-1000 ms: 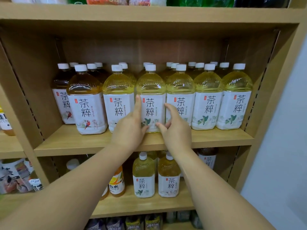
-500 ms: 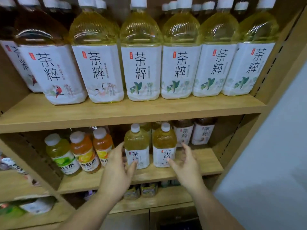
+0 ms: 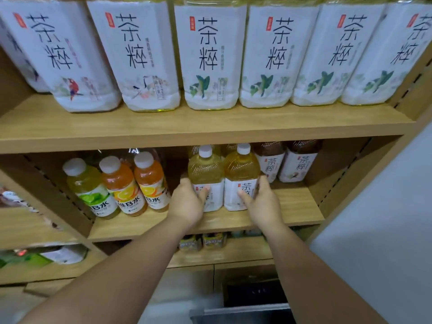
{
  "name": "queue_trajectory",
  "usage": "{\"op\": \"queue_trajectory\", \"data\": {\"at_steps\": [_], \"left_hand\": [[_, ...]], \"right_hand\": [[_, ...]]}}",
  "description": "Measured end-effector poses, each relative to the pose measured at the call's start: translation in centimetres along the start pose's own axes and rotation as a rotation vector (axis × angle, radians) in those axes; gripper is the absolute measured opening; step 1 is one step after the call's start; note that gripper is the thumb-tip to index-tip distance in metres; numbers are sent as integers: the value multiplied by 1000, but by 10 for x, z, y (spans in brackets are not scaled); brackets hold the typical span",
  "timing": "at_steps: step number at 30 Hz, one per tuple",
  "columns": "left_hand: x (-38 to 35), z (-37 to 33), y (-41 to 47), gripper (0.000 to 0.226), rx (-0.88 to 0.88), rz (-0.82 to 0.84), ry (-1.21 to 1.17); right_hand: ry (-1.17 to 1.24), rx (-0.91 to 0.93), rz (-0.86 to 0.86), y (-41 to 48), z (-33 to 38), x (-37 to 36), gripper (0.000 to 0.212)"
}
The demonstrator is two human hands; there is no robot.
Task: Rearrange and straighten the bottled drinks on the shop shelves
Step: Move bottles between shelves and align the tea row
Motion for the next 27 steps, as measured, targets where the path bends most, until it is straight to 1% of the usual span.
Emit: {"op": "queue_trajectory", "data": {"at_steps": [2,4,7,8,11,13,15,17,18,20,24,27], "left_hand": [[0,4,1,37,-12,31,-11],[-3,16,-3,44,-33,87,-63],[-2,44,-25,74,-46,137,-103],[0,56,-34,77,-50,150,-102],[8,101,-62,63,-82,190,-78],[21,137,-78,47,-94,147,-69],[33,179,-88,27,-44,104,-87],[45,222,-97,14,42,90,-92],[53,242,-100,11,80,78,-95],[67,286,-106,11,130,67,-86],[97,387,-109,23,221,74,-91],[119,459,-105,32,270,102,-137]], "right_hand": [[1,-7,-4,-1,3,0,32],[24,-1,-26,-6,5,-3,33],[80,14,-92,-16,-4,-10,50],[103,19,-112,-20,-10,-14,56],[186,-25,-188,-35,-29,-30,67],[224,-68,-279,-49,-35,-43,71],[291,-93,-370,-70,-32,-64,74],[295,-67,-391,-97,-22,-97,68],[260,-36,-356,-111,-17,-120,62],[213,7,-229,-141,-10,-171,47],[163,19,-8,-193,-4,-273,22],[99,25,90,-227,2,-343,19]]}}
Point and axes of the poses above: each hand's wrist, its own y-axis towards the middle knuckle, its own x-axis out of the back of the hand, z = x × y, the point moved 6 cm from there along y, towards the middle knuckle, and after that the axes turned 14 degrees about y, right-handed, at the moved point
